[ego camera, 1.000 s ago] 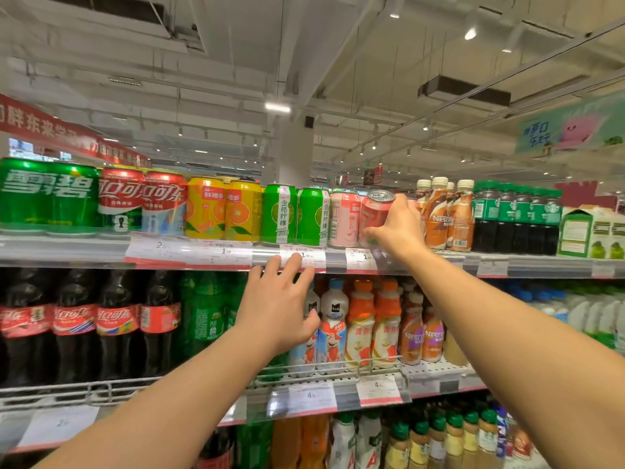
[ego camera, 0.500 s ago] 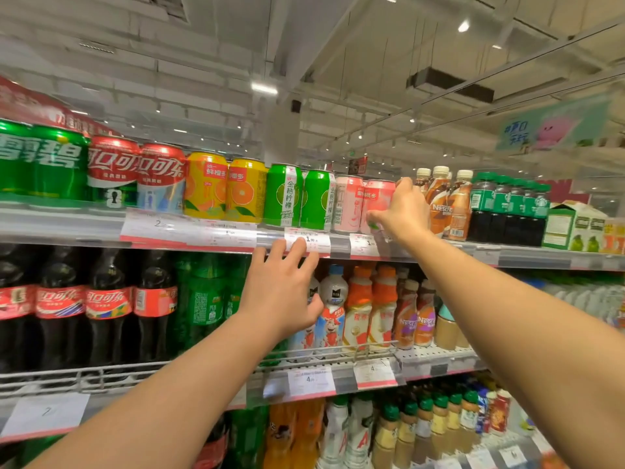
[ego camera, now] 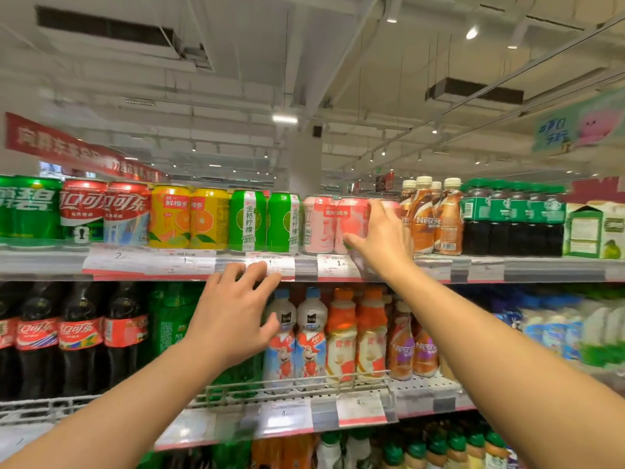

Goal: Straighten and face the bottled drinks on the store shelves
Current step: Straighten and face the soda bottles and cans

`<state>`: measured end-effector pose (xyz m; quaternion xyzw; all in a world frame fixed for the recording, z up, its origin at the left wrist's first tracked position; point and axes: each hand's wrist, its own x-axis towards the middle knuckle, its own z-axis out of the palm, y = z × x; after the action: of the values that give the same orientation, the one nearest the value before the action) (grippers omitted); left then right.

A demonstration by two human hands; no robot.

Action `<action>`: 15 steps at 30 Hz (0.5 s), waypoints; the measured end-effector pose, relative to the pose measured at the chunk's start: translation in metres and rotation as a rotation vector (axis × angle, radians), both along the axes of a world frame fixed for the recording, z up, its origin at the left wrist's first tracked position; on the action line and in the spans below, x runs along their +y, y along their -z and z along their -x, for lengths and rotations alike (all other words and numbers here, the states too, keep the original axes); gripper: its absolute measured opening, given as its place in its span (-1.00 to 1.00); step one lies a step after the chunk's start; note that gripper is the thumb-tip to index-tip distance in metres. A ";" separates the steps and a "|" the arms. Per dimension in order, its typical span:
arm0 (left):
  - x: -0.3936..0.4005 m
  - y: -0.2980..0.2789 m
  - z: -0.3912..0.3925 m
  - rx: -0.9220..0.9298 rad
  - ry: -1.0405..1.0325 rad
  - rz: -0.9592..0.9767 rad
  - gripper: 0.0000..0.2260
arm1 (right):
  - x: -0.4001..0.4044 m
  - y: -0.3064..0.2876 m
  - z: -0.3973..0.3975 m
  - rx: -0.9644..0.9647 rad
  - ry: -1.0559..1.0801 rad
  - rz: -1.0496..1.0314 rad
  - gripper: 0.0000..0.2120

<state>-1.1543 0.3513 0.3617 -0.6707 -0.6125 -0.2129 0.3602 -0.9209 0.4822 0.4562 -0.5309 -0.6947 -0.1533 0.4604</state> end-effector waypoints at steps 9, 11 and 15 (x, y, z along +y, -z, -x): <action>0.013 -0.057 -0.057 -0.095 0.056 -0.091 -0.67 | 0.038 -0.014 -0.065 0.124 -0.281 -0.201 -0.80; 0.023 -0.075 -0.075 -0.100 0.089 -0.121 -0.66 | 0.048 -0.019 -0.077 0.157 -0.313 -0.192 -0.83; 0.053 -0.112 -0.097 -0.095 0.070 -0.139 -0.62 | 0.063 -0.020 -0.094 0.172 -0.411 -0.030 -0.69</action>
<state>-1.0571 0.4040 0.4738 -0.6545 -0.5886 -0.2987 0.3687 -0.8272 0.5454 0.4760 -0.3823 -0.7441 -0.0204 0.5474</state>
